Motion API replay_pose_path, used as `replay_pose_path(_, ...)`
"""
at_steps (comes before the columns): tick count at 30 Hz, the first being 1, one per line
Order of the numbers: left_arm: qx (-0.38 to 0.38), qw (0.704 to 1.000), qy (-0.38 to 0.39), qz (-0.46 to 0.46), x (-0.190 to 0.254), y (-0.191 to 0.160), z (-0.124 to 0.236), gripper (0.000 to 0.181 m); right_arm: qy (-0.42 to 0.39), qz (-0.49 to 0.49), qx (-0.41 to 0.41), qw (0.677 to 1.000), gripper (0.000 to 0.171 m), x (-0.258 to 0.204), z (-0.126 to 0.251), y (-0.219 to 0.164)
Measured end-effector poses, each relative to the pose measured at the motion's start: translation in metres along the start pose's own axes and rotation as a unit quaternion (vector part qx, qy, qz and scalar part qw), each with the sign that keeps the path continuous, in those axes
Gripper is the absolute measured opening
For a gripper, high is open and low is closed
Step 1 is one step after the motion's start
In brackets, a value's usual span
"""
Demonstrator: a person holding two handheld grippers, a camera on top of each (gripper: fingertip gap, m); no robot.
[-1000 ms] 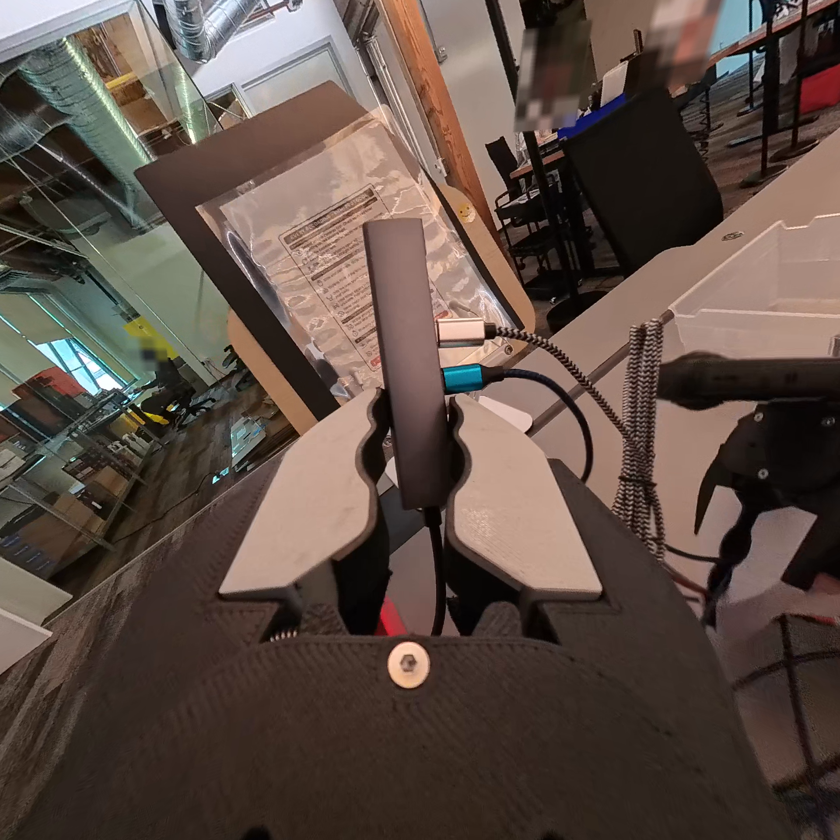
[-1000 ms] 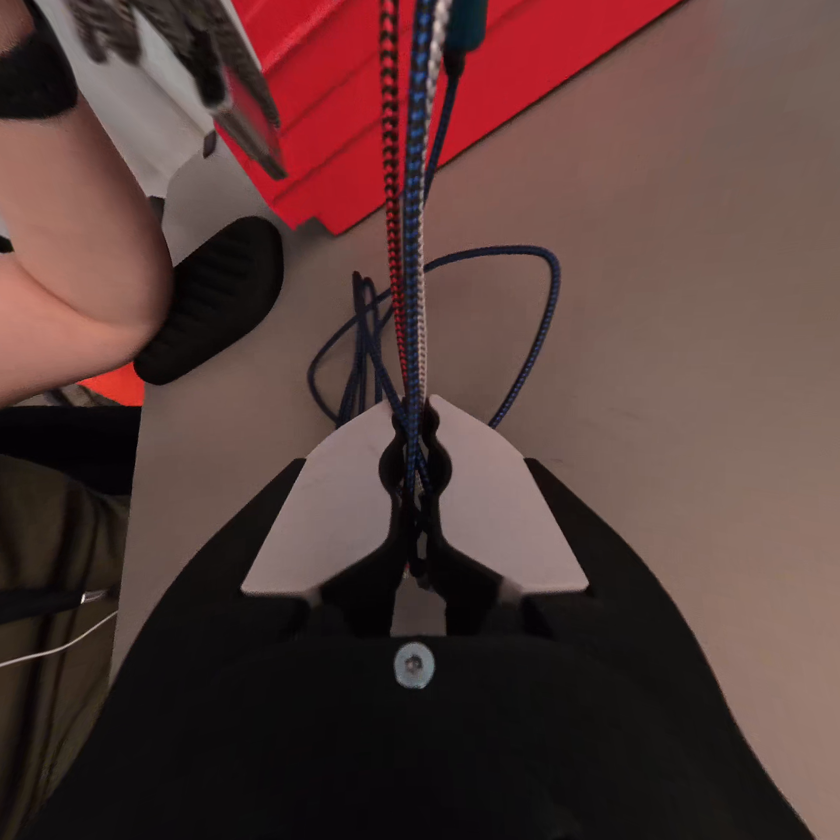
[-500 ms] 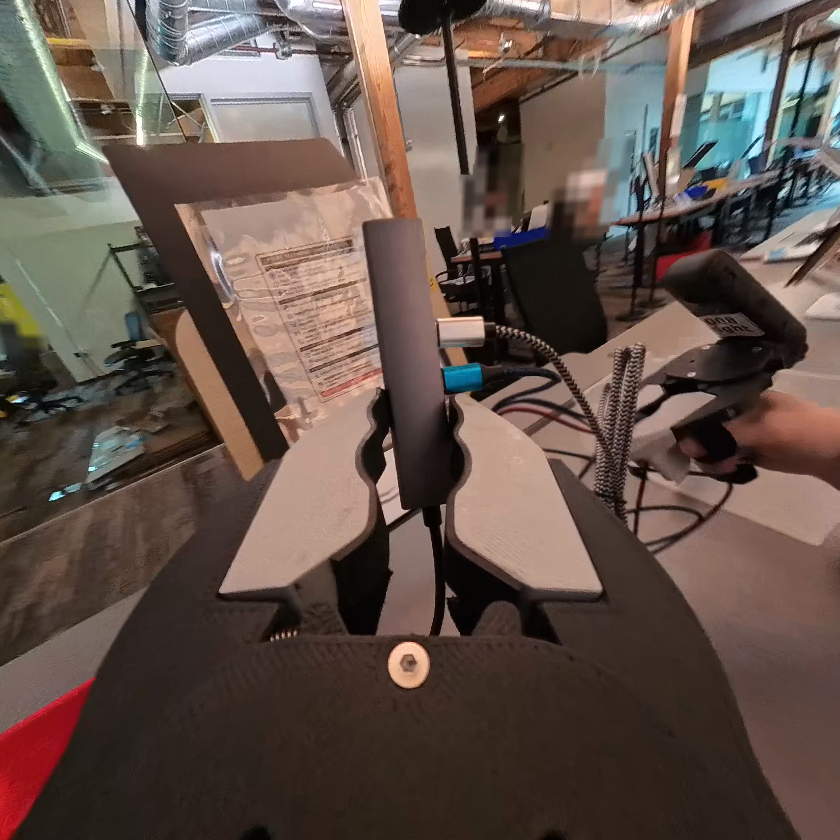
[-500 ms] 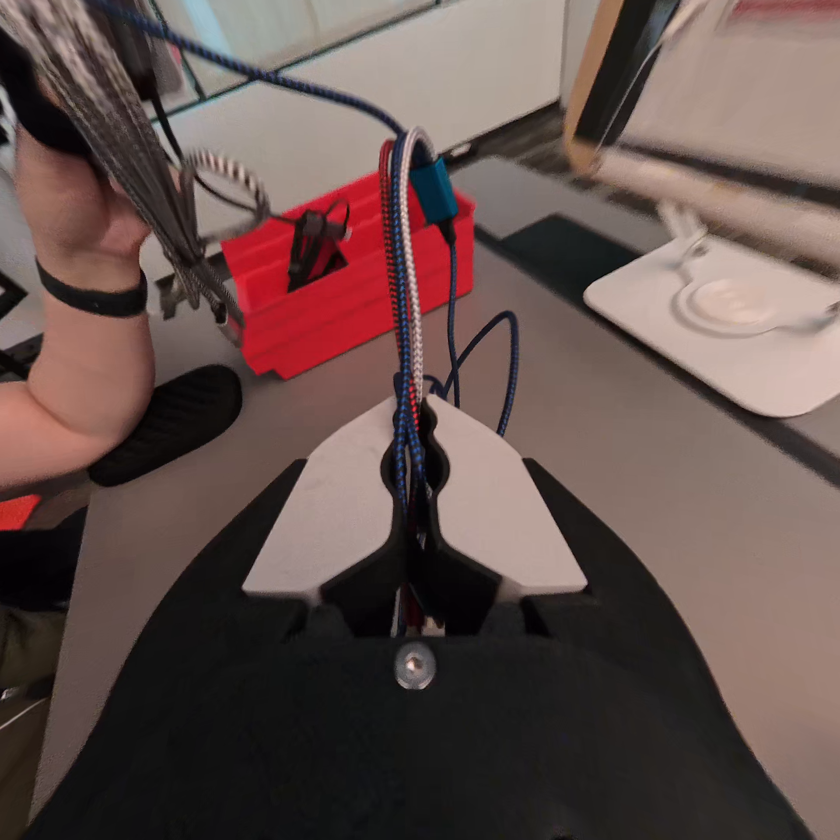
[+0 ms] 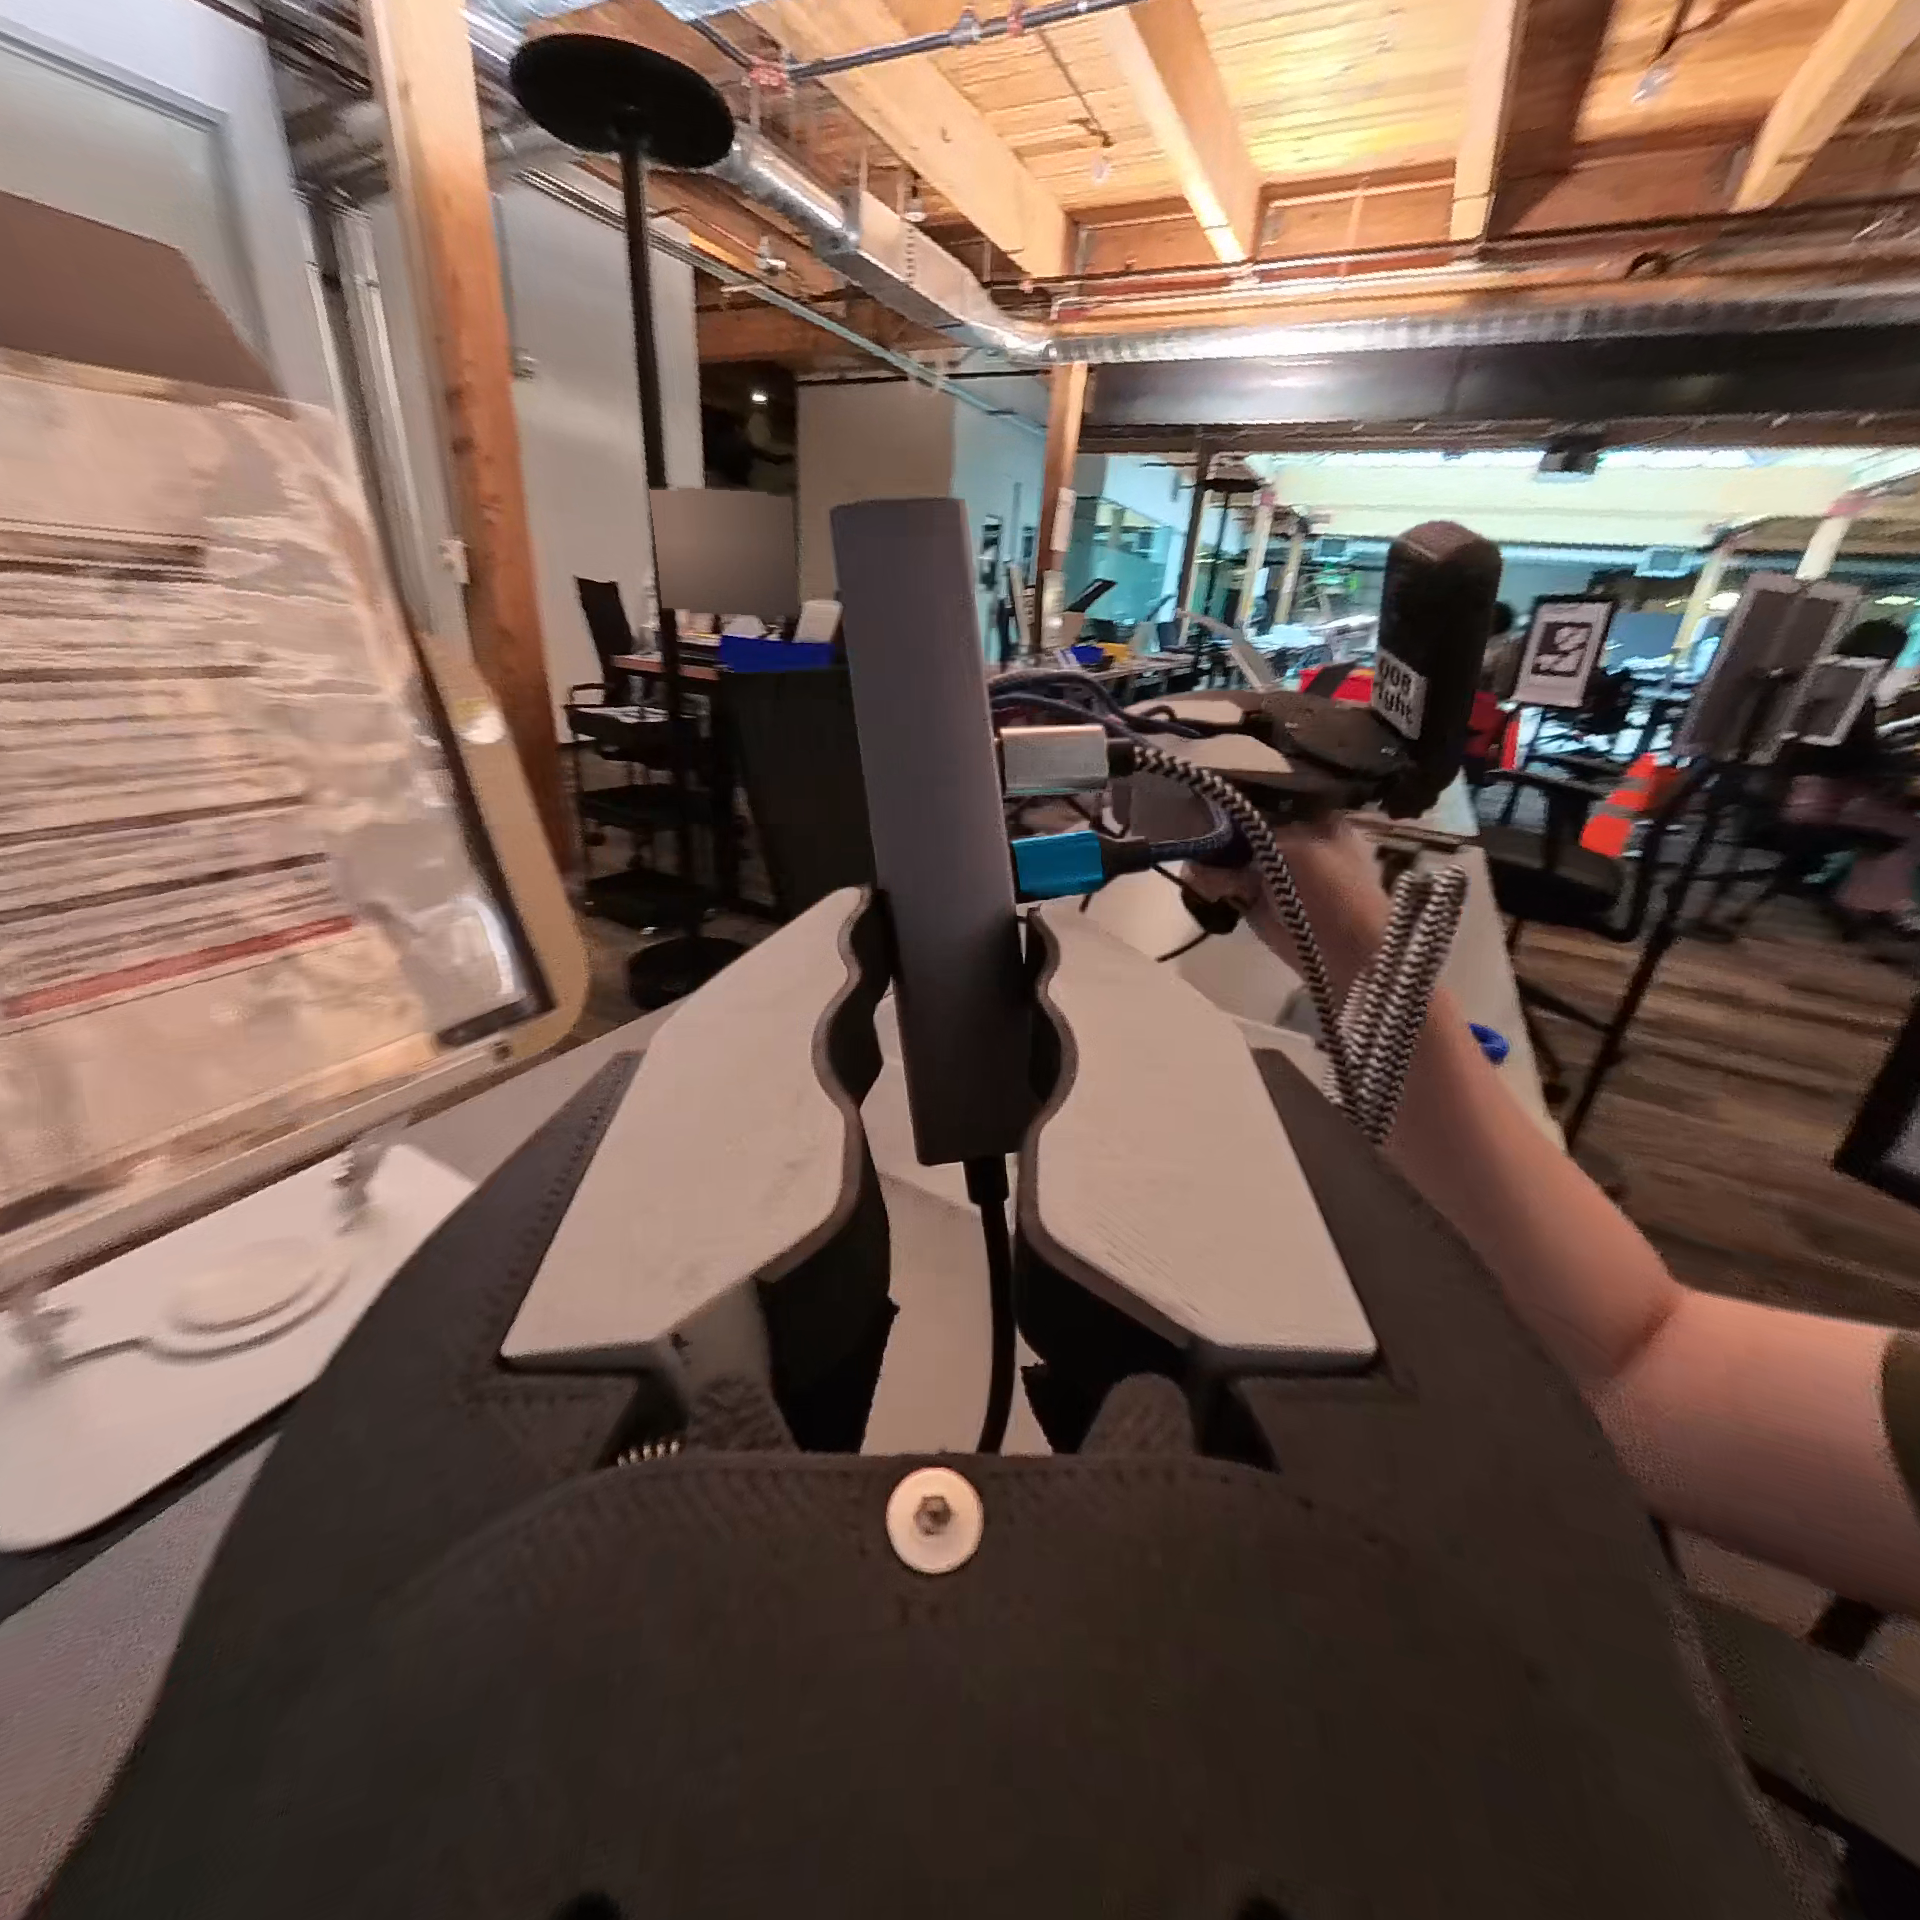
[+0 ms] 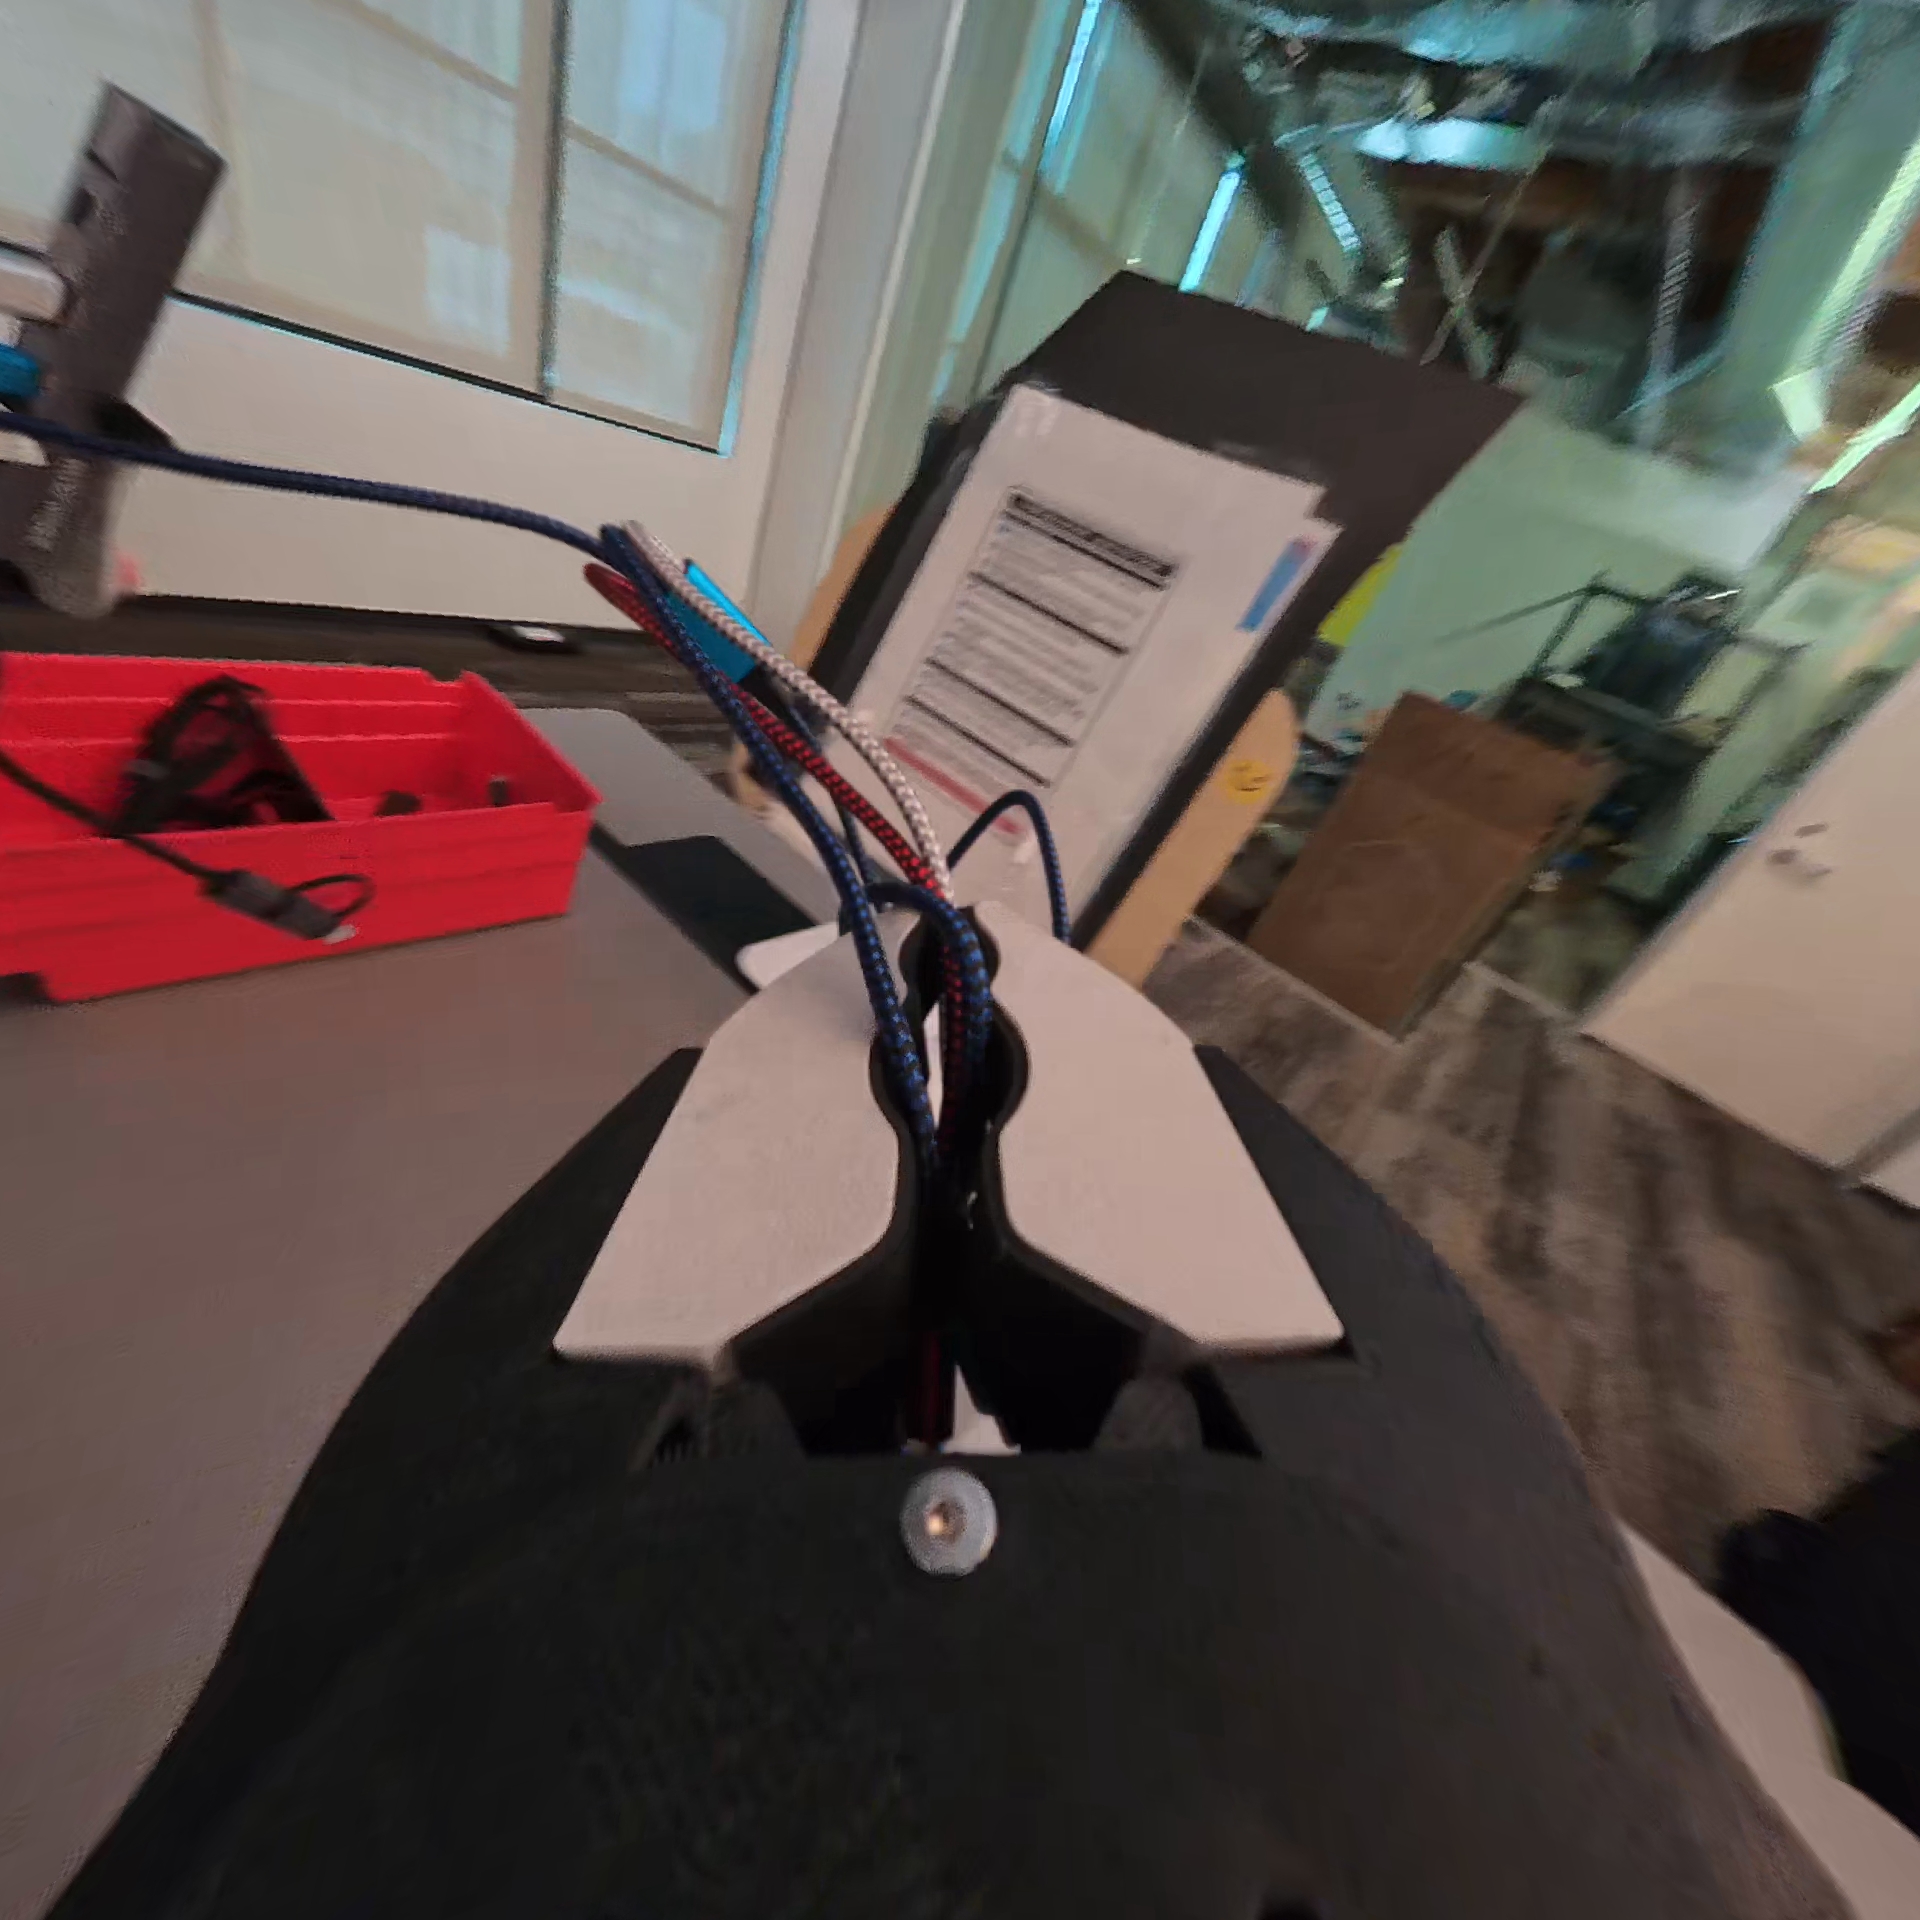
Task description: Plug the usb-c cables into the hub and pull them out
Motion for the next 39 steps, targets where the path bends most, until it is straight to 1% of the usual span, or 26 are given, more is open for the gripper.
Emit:
replay_pose_path(3,0.001,1.000,-0.021,0.020,0.010,0.004,-0.039,0.024,-0.046,0.055,-0.021,0.997,0.004,0.025,0.021,-0.005)
replay_pose_path(4,-0.001,0.999,-0.026,0.028,0.012,0.007,-0.054,0.024,-0.064,0.068,-0.040,0.995,0.004,0.035,0.027,-0.014)
replay_pose_path(6,-0.005,0.999,-0.023,0.023,0.012,0.012,-0.087,0.024,-0.063,0.074,-0.072,0.993,0.004,0.052,0.033,-0.037)
replay_pose_path(7,-0.008,1.000,-0.015,0.014,0.010,0.014,-0.104,0.024,-0.067,0.062,-0.086,0.992,0.003,0.061,0.034,-0.051)
replay_pose_path(10,-0.039,0.999,0.003,0.007,0.006,0.011,-0.156,0.024,-0.046,-0.005,-0.143,0.989,0.004,0.080,0.032,-0.098)
replay_pose_path(14,-0.085,0.996,0.024,0.031,0.002,-0.012,-0.223,0.024,-0.054,-0.062,-0.206,0.975,0.003,0.098,0.029,-0.152)
replay_pose_path(16,-0.101,0.994,0.039,0.027,0.000,-0.026,-0.253,0.024,-0.057,-0.095,-0.252,0.961,0.004,0.102,0.032,-0.180)
replay_pose_path(18,-0.123,0.991,0.045,0.023,0.003,-0.044,-0.278,0.024,-0.066,-0.126,-0.325,0.935,0.005,0.105,0.043,-0.211)
replay_pose_path(19,-0.133,0.990,0.049,0.014,0.005,-0.053,-0.289,0.024,-0.068,-0.145,-0.346,0.925,0.009,0.106,0.049,-0.222)
replay_pose_path(20,-0.142,0.988,0.053,0.002,0.006,-0.063,-0.299,0.024,-0.067,-0.172,-0.345,0.920,0.016,0.106,0.053,-0.227)
replay_pose_path(22,-0.161,0.985,0.061,-0.013,0.006,-0.083,-0.314,0.024,-0.068,-0.238,-0.315,0.916,0.026,0.111,0.061,-0.225)
replay_pose_path(25,-0.185,0.980,0.072,-0.029,0.003,-0.109,-0.331,0.024,-0.077,-0.319,-0.223,0.918,0.046,0.122,0.081,-0.194)
replay_pose_path(27,-0.198,0.976,0.083,-0.037,-0.002,-0.123,-0.338,0.023,-0.099,-0.341,-0.175,0.918,0.046,0.131,0.103,-0.173)
replay_pose_path(29,-0.212,0.972,0.086,-0.047,-0.006,-0.134,-0.344,0.023,-0.134,-0.331,-0.141,0.923,0.047,0.140,0.127,-0.158)
replay_pose_path(30,-0.221,0.970,0.084,-0.064,-0.006,-0.137,-0.346,0.024,-0.150,-0.320,-0.123,0.927,0.046,0.144,0.137,-0.153)
replay_pose_path(32,-0.242,0.958,0.080,-0.128,-0.006,-0.142,-0.351,0.024,-0.167,-0.313,-0.089,0.931,0.046,0.149,0.149,-0.146)
replay_pose_path(35,-0.275,0.925,0.060,-0.255,0.002,-0.145,-0.358,0.024,-0.173,-0.317,-0.044,0.931,0.045,0.156,0.149,-0.147)
replay_pose_path(37,-0.290,0.889,0.035,-0.353,0.012,-0.145,-0.364,0.024,-0.168,-0.321,-0.062,0.930,0.045,0.155,0.143,-0.157)
replay_pose_path(39,-0.309,0.852,0.016,-0.423,0.024,-0.148,-0.369,0.024,-0.158,-0.302,-0.102,0.935,0.046,0.151,0.135,-0.169)
Point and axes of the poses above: each gripper's, where its closed fingertips meet, z back along the fingers, y out of its top, x = y × z across the jaws, the point moved 5 cm from there along z, back along the fingers, and after that the axes turned 5 degrees about x, right-handed, at the moved point
